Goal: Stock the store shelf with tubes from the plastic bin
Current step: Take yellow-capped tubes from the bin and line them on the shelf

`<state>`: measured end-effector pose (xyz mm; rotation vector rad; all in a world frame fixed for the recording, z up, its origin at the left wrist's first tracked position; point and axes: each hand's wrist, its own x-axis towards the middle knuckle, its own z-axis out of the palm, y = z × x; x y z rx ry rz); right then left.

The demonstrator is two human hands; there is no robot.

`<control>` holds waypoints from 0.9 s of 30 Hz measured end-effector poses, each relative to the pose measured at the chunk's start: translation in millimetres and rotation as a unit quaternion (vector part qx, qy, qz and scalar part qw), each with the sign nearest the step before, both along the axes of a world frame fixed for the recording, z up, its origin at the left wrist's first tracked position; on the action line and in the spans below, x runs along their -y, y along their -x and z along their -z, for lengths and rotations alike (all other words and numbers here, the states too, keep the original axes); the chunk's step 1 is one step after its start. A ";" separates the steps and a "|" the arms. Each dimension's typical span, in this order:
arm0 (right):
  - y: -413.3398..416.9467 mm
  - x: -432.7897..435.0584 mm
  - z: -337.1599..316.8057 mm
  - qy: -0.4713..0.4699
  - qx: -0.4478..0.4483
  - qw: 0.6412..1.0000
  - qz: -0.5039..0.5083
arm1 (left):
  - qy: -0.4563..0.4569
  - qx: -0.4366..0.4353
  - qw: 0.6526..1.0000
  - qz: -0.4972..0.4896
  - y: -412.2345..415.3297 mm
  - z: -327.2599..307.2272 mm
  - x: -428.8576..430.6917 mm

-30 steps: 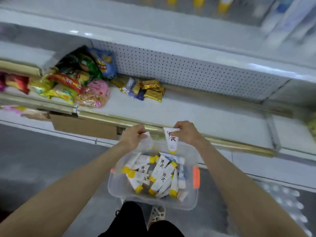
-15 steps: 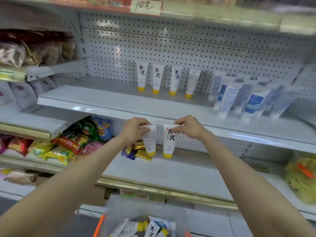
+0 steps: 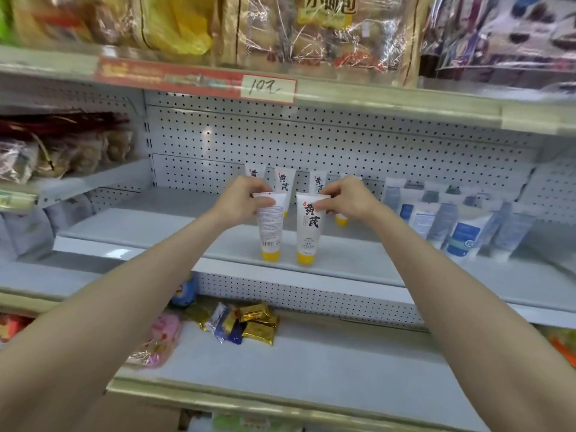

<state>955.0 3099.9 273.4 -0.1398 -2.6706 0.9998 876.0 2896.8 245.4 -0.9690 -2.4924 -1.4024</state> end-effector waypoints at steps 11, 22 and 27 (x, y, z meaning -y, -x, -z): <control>85.6 18.9 -14.6 0.026 -0.009 0.999 0.031 | -0.015 -0.014 1.000 0.003 92.7 -19.3 15.9; 147.1 30.7 -3.3 0.007 0.014 0.998 0.058 | -0.014 0.015 1.000 -0.015 166.0 -4.4 25.5; 160.6 21.4 4.7 0.005 0.028 0.997 0.073 | -0.038 0.048 0.998 0.004 177.7 3.6 14.6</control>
